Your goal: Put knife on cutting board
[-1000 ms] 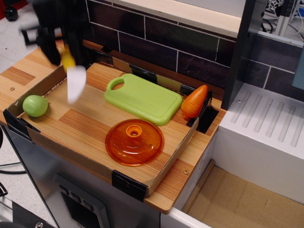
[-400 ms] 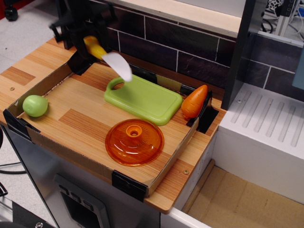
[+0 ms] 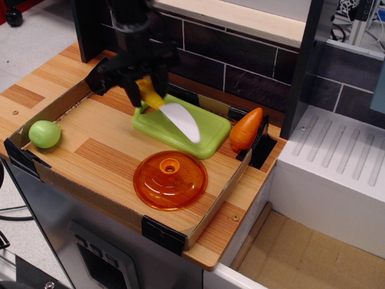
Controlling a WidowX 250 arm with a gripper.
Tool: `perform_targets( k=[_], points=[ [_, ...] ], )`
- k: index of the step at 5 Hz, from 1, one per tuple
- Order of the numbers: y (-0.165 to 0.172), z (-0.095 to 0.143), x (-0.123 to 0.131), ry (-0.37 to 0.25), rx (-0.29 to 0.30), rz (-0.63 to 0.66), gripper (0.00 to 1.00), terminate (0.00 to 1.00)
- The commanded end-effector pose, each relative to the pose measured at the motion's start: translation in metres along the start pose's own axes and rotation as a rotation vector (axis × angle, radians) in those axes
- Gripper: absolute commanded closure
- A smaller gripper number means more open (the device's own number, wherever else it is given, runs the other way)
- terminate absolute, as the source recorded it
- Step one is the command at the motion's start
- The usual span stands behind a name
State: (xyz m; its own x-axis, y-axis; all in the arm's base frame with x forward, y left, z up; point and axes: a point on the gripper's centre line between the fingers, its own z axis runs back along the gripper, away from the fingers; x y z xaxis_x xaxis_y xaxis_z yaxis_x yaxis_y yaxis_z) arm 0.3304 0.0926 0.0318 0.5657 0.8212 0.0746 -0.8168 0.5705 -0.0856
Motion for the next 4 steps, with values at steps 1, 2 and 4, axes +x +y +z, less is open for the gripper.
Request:
perform_targets(
  k=[1, 2, 4],
  points=[
    [-0.007, 0.001, 0.012, -0.044, -0.011, 0.006, 1.0, 0.0],
    [-0.007, 0.006, 0.025, -0.056, -0.027, 0.024, 1.0, 0.0],
    [-0.008, 0.023, 0.027, -0.065, -0.082, -0.018, 0.0, 0.0]
  ],
)
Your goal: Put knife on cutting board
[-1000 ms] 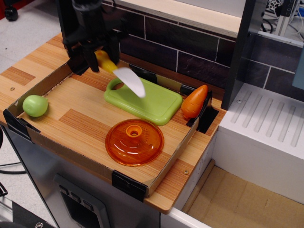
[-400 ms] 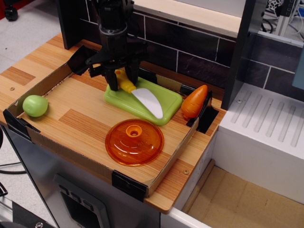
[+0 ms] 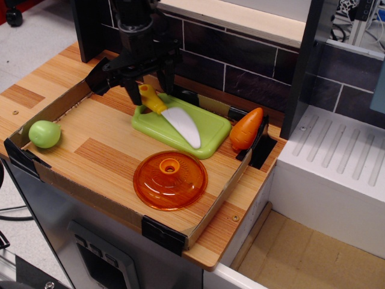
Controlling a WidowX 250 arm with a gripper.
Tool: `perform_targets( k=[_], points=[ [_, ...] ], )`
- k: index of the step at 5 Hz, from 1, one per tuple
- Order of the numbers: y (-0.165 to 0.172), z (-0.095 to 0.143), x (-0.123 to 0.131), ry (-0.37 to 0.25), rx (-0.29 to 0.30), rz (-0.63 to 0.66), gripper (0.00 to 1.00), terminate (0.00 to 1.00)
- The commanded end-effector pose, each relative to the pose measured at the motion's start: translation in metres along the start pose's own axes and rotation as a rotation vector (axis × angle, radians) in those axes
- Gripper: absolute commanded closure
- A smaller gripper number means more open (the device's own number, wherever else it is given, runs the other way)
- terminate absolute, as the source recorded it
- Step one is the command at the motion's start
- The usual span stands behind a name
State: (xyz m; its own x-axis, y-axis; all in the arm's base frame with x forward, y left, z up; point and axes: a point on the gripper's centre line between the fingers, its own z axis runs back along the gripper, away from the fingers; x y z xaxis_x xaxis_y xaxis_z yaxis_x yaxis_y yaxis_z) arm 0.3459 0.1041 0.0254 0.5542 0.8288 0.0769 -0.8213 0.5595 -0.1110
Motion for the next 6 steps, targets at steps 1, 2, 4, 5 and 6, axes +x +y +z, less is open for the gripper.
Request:
perform_targets(
  k=[1, 2, 4, 5, 6],
  points=[
    [-0.004, 0.049, 0.004, -0.034, -0.072, -0.058, 0.0, 0.0],
    [-0.002, 0.074, -0.005, -0.017, -0.11, -0.091, 0.0, 0.0],
    [0.014, 0.104, -0.003, -0.083, -0.234, -0.208, 0.0, 0.0],
    [0.014, 0.104, -0.003, -0.083, -0.234, -0.208, 0.0, 0.0],
    [0.014, 0.104, -0.003, -0.083, -0.234, -0.208, 0.0, 1.0]
  ],
)
